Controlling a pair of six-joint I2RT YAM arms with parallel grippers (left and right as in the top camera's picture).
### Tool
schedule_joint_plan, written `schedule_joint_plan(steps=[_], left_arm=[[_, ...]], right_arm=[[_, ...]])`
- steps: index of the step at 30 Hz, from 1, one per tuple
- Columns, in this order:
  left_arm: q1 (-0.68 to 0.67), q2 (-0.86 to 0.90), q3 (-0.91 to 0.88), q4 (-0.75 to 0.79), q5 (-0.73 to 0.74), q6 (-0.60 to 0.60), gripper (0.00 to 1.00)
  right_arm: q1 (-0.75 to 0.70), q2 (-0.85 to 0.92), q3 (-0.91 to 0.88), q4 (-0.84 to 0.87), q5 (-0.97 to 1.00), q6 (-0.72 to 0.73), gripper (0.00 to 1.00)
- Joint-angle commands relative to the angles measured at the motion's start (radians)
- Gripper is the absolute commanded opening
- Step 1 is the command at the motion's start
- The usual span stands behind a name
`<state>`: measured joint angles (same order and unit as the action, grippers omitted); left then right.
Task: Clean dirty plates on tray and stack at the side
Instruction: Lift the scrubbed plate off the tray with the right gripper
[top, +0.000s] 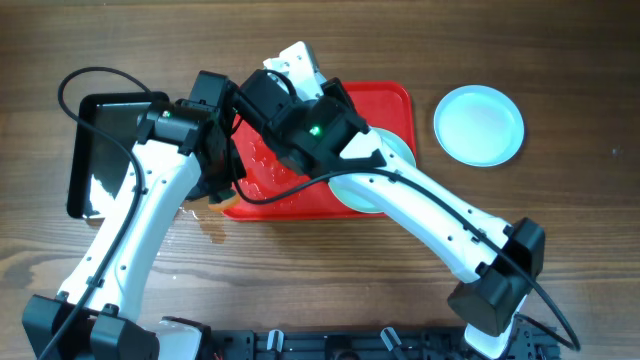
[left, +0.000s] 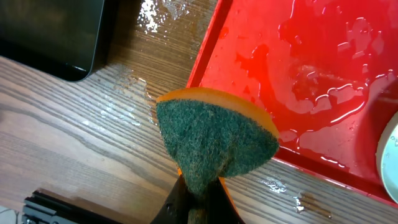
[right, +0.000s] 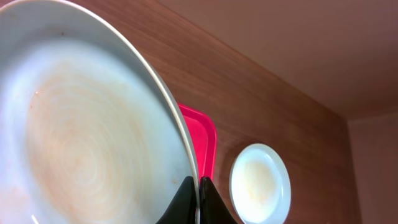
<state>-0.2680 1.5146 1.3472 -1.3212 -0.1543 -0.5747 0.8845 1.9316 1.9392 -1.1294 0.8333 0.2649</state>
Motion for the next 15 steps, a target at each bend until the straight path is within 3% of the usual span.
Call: schedule_joint_plan(steps=[1, 3, 7, 11, 15], left_arm=[[0.004, -0.009, -0.007, 0.011, 0.008, -0.01, 0.04], [0.004, -0.009, -0.007, 0.011, 0.008, -0.01, 0.04], [0.004, -0.009, -0.007, 0.009, 0.008, -0.01, 0.04], [0.004, -0.009, -0.007, 0.009, 0.008, -0.01, 0.04], [0.004, -0.009, -0.007, 0.01, 0.008, -0.01, 0.04]], right_arm=[[-0.002, -0.017, 0.026, 0.002, 0.009, 0.048, 0.05], [-0.018, -0.017, 0.02, -0.001, -0.023, 0.086, 0.04], [-0.077, 0.008, -0.04, 0.001, -0.186, 0.016, 0.04], [-0.143, -0.011, -0.023, -0.084, -0.206, 0.168, 0.04], [-0.257, -0.093, 0.059, -0.081, -0.366, 0.178, 0.04]])
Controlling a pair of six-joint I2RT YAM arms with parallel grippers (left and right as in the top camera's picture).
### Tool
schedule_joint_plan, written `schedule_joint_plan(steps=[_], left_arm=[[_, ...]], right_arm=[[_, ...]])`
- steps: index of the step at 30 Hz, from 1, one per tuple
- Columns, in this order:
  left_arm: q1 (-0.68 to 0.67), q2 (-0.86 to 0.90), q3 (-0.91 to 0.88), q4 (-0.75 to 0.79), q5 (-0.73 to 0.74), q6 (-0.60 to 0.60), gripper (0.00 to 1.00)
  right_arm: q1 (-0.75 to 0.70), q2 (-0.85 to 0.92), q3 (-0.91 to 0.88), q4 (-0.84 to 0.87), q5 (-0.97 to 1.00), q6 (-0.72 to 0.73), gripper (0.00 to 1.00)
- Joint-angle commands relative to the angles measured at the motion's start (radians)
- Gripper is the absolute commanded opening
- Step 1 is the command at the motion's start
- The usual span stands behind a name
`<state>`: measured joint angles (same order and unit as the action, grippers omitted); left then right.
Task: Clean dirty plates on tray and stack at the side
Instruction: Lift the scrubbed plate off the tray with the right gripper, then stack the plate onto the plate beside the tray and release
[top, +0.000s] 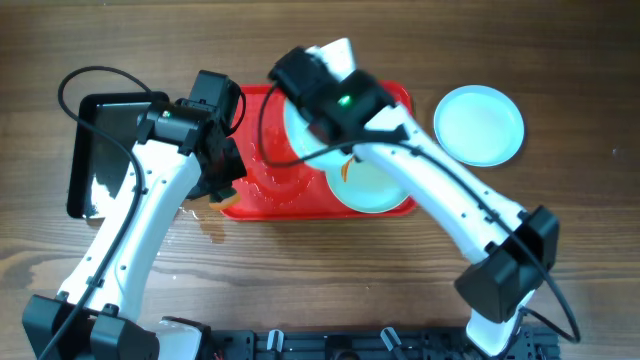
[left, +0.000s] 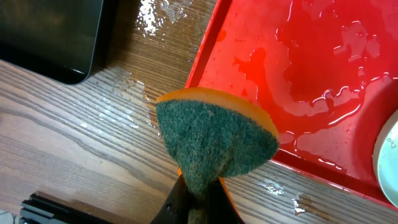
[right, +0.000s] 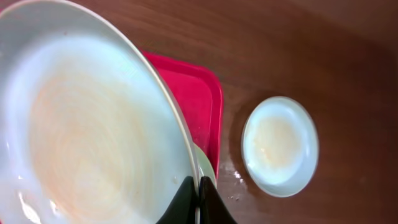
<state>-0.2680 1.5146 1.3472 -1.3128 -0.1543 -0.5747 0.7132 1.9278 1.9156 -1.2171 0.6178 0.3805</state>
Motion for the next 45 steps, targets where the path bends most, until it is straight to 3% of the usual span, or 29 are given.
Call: schedule_joint_plan(steps=[1, 5, 12, 18, 28, 31, 33, 38, 45], left_arm=[[0.004, -0.009, -0.007, 0.0, 0.008, -0.01, 0.04], [0.004, -0.009, -0.007, 0.0, 0.008, -0.01, 0.04], [0.003, -0.009, -0.007, 0.0, 0.009, -0.01, 0.04], [0.003, -0.009, -0.007, 0.0, 0.009, -0.01, 0.04], [0.003, -0.009, -0.007, 0.013, 0.009, -0.01, 0.04], [0.003, -0.009, -0.007, 0.014, 0.009, -0.01, 0.04], [0.003, -0.009, -0.007, 0.016, 0.009, -0.01, 0.04], [0.003, -0.009, -0.007, 0.019, 0.009, -0.01, 0.05], [0.003, -0.009, -0.007, 0.027, 0.01, -0.01, 0.05]], right_arm=[[-0.128, -0.113, 0.09, 0.007, -0.191, 0.056, 0.04], [-0.367, -0.187, 0.092, -0.035, -0.363, 0.037, 0.04], [-0.758, -0.144, 0.001, -0.095, -0.543, -0.014, 0.04], [-0.933, -0.093, -0.168, 0.014, -0.668, -0.014, 0.04], [-0.974, -0.032, -0.361, 0.208, -0.671, -0.031, 0.05], [-0.974, -0.022, -0.367, 0.223, -0.668, -0.04, 0.29], [-0.975, -0.022, -0.367, 0.226, -0.661, -0.04, 0.36], [-0.974, -0.022, -0.367, 0.214, -0.695, -0.037, 0.36], [-0.947, -0.022, -0.367, 0.201, -1.101, -0.177, 0.33]])
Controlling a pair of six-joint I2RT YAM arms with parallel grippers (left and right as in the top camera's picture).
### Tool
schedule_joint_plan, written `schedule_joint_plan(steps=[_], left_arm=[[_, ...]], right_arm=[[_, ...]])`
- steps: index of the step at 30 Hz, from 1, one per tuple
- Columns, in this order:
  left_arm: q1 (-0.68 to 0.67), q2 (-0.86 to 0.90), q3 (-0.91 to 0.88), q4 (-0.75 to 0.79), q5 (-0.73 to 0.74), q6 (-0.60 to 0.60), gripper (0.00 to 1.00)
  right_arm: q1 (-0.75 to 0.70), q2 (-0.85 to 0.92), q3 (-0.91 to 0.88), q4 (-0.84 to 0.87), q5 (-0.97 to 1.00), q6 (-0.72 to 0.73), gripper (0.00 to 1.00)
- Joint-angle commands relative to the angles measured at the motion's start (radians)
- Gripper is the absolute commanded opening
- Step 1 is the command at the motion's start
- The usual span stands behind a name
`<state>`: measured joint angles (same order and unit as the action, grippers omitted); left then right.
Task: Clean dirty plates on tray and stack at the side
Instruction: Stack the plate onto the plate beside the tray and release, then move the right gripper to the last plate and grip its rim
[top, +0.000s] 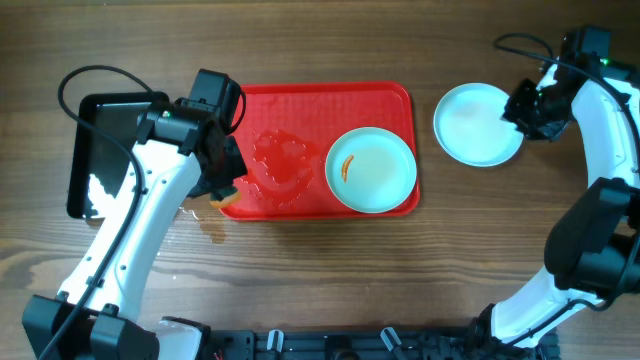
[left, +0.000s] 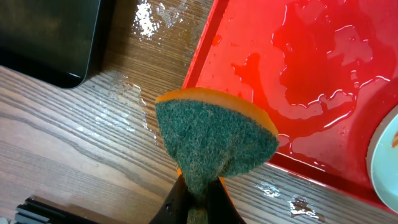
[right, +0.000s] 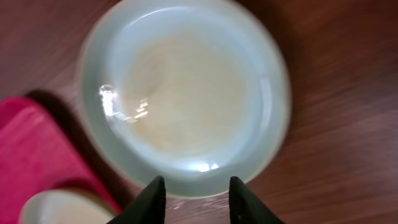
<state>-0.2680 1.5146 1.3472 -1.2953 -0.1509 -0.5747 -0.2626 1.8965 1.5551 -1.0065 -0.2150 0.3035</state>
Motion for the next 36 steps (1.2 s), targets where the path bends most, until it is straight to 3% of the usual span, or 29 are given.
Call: schedule_joint_plan(steps=[1, 6, 9, 13, 15, 21, 25, 36], left_arm=[[0.003, -0.009, -0.007, 0.01, 0.011, -0.01, 0.05], [0.003, -0.009, -0.007, 0.014, 0.021, -0.01, 0.05], [0.003, -0.009, -0.007, 0.018, 0.023, -0.01, 0.05], [0.003, -0.009, -0.007, 0.016, 0.029, -0.01, 0.05], [0.003, -0.009, -0.007, 0.016, 0.029, -0.01, 0.05], [0.003, -0.009, -0.007, 0.02, 0.029, -0.01, 0.05], [0.003, -0.009, -0.007, 0.02, 0.031, -0.01, 0.05], [0.003, -0.009, -0.008, 0.026, 0.031, -0.01, 0.06]], right_arm=[[0.044, 0.009, -0.006, -0.017, -0.317, -0.127, 0.33], [0.169, 0.01, -0.006, -0.072, -0.273, -0.198, 0.39], [0.267, 0.011, -0.01, -0.092, -0.111, -0.196, 0.6], [0.381, 0.011, -0.06, -0.072, 0.134, -0.087, 0.65], [0.419, 0.011, -0.098, -0.068, 0.16, -0.047, 0.65], [0.459, 0.011, -0.182, -0.05, 0.155, 0.019, 0.52], [0.459, 0.011, -0.224, 0.0, 0.103, 0.015, 0.33], [0.46, 0.011, -0.288, 0.066, 0.09, 0.023, 0.26]])
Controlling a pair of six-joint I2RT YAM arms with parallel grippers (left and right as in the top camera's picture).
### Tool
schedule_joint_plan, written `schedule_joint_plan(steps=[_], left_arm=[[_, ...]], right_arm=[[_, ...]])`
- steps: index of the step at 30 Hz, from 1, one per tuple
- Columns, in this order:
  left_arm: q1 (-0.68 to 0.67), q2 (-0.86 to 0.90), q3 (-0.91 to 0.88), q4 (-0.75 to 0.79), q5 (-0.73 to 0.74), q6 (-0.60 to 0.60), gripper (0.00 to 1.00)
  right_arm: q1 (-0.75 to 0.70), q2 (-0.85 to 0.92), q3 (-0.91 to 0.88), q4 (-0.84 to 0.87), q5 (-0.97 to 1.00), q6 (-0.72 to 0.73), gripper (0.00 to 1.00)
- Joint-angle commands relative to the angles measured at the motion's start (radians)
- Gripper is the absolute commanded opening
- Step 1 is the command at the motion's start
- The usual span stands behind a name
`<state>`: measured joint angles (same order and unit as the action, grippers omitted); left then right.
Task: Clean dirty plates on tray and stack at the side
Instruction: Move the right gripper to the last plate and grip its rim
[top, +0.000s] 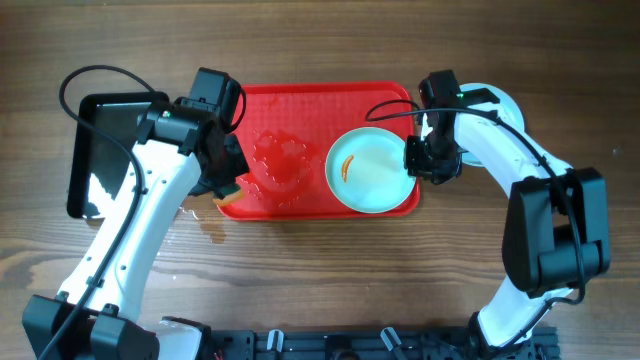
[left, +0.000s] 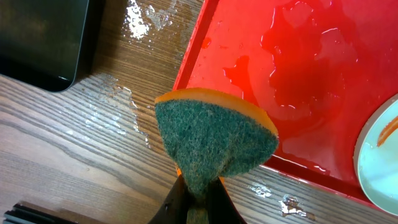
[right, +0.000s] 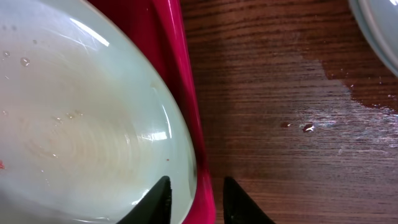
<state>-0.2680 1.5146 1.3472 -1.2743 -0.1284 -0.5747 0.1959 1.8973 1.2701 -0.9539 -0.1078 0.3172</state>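
Note:
A pale plate with an orange streak lies at the right end of the red tray. My right gripper is open and low, with one finger over that plate's rim and the other outside the tray's right edge. The edge of a plate on the table shows at the right wrist view's top right; overhead my right arm covers it. Beside the tray's left front corner, my left gripper is shut on a green and orange sponge.
A black tray sits at the far left. Water is pooled on the red tray's floor. Wet patches mark the wood by the tray's left corner and to its right.
My right gripper, open then over the plate lying on the table at the right, now stands open at the tray's right edge astride the streaked plate's rim. The left gripper shifted only slightly.
My right gripper held a plate tilted over the tray's left half, then over the tray's middle. Later that plate lay on the one at the right and the gripper was open above it. Now it is at the streaked plate. The left gripper kept the sponge throughout.

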Motion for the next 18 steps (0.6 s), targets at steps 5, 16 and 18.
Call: schedule_joint_plan(steps=[5, 16, 18], left_arm=[[0.003, -0.009, -0.008, 0.006, 0.008, -0.01, 0.06], [0.003, -0.009, -0.008, 0.005, 0.008, -0.01, 0.06], [0.003, -0.009, -0.008, 0.005, 0.008, -0.01, 0.06]], right_arm=[[0.002, 0.011, -0.004, 0.027, -0.049, 0.016, 0.2], [0.002, 0.013, -0.018, 0.042, -0.049, 0.023, 0.2], [0.002, 0.017, -0.018, 0.045, -0.049, 0.023, 0.2]])
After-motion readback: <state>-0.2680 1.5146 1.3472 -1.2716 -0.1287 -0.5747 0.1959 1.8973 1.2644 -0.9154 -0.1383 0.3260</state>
